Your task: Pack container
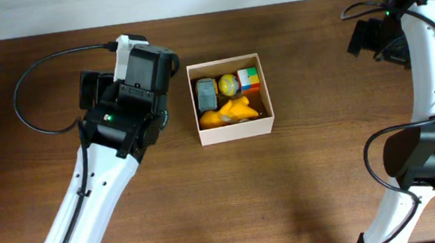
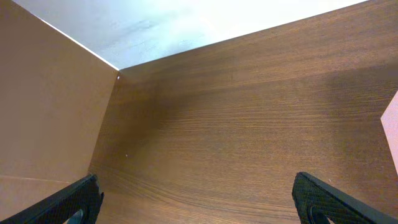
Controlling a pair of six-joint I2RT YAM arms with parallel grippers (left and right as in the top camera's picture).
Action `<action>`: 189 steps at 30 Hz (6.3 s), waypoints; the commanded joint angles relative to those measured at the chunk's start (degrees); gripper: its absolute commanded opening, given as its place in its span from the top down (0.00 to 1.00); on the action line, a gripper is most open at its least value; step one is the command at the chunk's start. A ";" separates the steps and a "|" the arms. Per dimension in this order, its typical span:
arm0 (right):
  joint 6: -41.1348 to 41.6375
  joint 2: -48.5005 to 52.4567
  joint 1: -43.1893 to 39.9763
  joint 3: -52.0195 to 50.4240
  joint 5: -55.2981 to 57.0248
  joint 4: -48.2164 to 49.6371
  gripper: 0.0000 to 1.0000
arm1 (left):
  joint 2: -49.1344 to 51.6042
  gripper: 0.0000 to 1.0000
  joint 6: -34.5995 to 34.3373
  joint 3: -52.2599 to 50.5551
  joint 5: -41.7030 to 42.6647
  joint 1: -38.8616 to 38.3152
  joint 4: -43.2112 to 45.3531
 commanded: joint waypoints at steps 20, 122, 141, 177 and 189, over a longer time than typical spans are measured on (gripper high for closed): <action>0.70 -1.62 -0.15 0.92 0.15 0.00 0.01 | -18.97 0.01 1.97 -17.81 44.61 19.26 13.86; 0.70 -26.53 10.93 -5.97 0.15 0.00 0.01 | -84.52 0.01 6.73 -86.44 46.86 21.79 45.83; 0.70 -76.24 12.50 -70.14 -2.95 36.59 0.01 | -84.52 0.01 6.73 -86.44 46.86 21.79 45.83; -16.59 -119.45 15.37 -129.07 -7.15 85.64 0.01 | -84.52 0.01 6.73 -86.44 46.86 21.79 45.83; -16.76 -119.45 15.21 -129.07 -7.15 85.68 0.01 | -84.52 0.01 6.73 -86.44 46.86 21.79 45.83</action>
